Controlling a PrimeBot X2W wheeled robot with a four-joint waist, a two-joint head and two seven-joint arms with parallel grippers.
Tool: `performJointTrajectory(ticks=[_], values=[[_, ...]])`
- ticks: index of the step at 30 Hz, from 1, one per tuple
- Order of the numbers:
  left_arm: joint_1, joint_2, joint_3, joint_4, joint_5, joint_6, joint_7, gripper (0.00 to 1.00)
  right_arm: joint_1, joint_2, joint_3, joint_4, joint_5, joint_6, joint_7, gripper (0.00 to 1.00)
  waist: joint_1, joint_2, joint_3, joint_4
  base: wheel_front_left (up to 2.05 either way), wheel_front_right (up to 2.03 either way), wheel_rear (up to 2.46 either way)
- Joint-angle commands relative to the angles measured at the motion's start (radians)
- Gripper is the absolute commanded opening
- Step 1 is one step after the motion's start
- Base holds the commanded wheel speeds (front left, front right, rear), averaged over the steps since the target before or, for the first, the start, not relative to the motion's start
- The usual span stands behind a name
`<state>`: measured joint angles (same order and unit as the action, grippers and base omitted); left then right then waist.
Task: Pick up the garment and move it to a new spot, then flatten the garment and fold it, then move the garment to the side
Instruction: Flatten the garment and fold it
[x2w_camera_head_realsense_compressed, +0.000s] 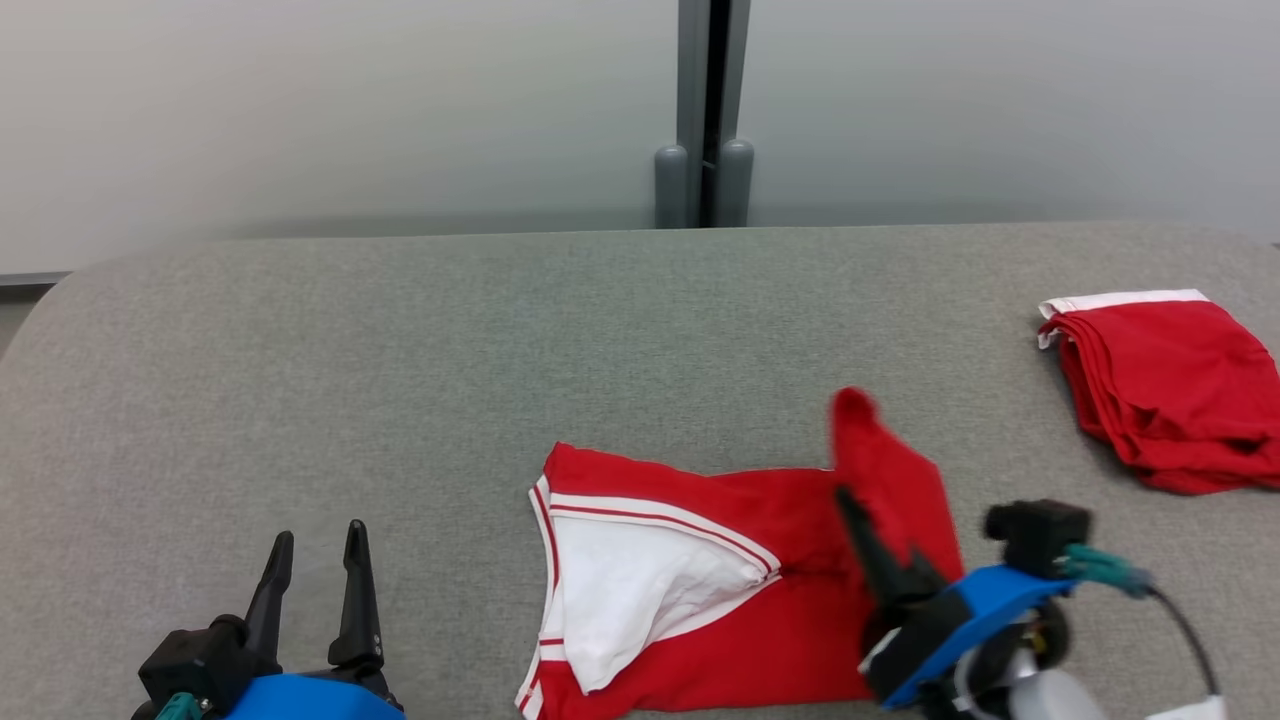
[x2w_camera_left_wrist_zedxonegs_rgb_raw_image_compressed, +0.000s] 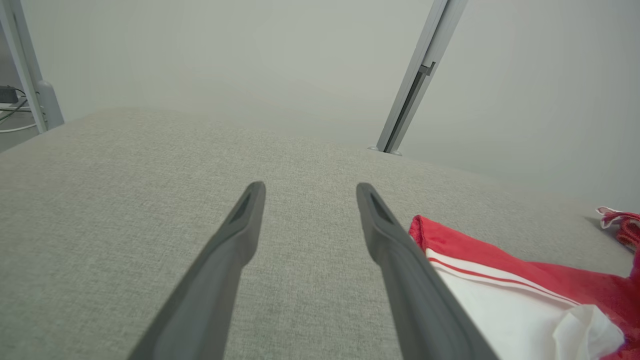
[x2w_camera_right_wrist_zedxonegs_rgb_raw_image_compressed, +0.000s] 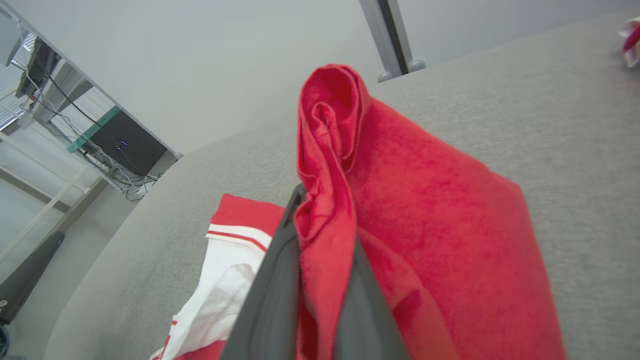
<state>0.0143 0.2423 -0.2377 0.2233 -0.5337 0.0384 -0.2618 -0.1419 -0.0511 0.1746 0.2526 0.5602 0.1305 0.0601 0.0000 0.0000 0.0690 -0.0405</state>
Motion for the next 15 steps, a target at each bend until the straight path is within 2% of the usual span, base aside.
performJointTrajectory(ticks=[1, 7, 12, 15], values=[[-0.015, 0.0, 0.003, 0.001, 0.001, -0.001, -0.004, 1.0, -0.013, 0.0, 0.024, 0.006, 0.014, 0.0, -0.006, 0.0, 0.0, 0.0, 0.001, 0.005, 0.0, 0.0, 0.0], [-0.016, -0.004, 0.0, 0.005, -0.002, 0.0, -0.004, 1.0, -0.104, -0.001, 0.279, 0.087, 0.121, 0.0, -0.056, 0.0, 0.0, 0.0, 0.005, 0.041, 0.0, 0.0, 0.0], [-0.023, -0.014, -0.011, 0.012, 0.001, -0.004, -0.004, 1.0, -0.21, -0.001, 0.457, 0.219, 0.227, 0.0, -0.105, 0.0, 0.0, 0.0, 0.012, 0.078, 0.0, 0.0, 0.0], [-0.029, -0.019, -0.015, 0.02, 0.004, -0.01, -0.004, 1.0, -0.265, -0.001, 0.515, 0.292, 0.274, 0.0, -0.139, 0.0, 0.0, 0.0, 0.017, 0.092, 0.0, 0.0, 0.0]])
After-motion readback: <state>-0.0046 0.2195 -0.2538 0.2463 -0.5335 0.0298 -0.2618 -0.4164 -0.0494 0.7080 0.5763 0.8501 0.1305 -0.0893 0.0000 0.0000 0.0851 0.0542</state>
